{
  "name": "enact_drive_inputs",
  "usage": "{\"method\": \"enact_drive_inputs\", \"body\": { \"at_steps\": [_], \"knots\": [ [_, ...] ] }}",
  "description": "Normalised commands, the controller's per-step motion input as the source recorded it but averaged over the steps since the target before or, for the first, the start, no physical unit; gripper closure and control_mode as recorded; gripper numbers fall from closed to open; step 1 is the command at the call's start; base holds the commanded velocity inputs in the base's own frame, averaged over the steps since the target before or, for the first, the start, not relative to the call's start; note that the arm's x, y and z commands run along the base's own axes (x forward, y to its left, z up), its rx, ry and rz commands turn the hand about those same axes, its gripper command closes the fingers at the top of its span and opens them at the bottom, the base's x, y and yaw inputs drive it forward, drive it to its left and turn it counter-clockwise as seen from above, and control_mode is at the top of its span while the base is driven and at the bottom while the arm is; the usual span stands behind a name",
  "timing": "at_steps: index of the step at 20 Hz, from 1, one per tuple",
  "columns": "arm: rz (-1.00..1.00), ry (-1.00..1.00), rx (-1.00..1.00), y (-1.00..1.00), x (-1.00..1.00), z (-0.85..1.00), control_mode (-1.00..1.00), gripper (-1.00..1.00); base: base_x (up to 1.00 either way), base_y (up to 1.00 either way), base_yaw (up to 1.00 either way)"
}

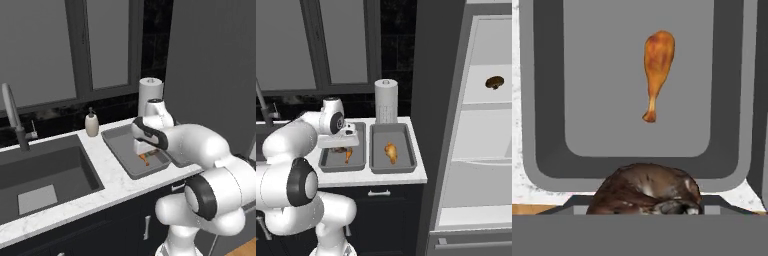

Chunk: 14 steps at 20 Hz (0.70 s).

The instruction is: Place one mushroom and one chicken drumstick in each tupperware on the nearby counter, to pack two identical lunches.

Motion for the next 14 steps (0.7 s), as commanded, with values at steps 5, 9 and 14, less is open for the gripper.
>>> {"method": "enact_drive_inputs", "body": {
  "at_steps": [5, 9, 14],
  "knots": [
    [0.0, 0.09, 0.0, 0.2, 0.39, -0.54, -1.0, 1.0, 0.0, 0.0, 0.0],
    [0.0, 0.02, 0.0, 0.32, 0.3, -0.48, -1.0, 1.0, 0.0, 0.0, 0.0],
    [0.0, 0.0, 0.0, 0.18, 0.4, -0.42, -1.0, 1.0, 0.0, 0.0, 0.0]
  ]
}}
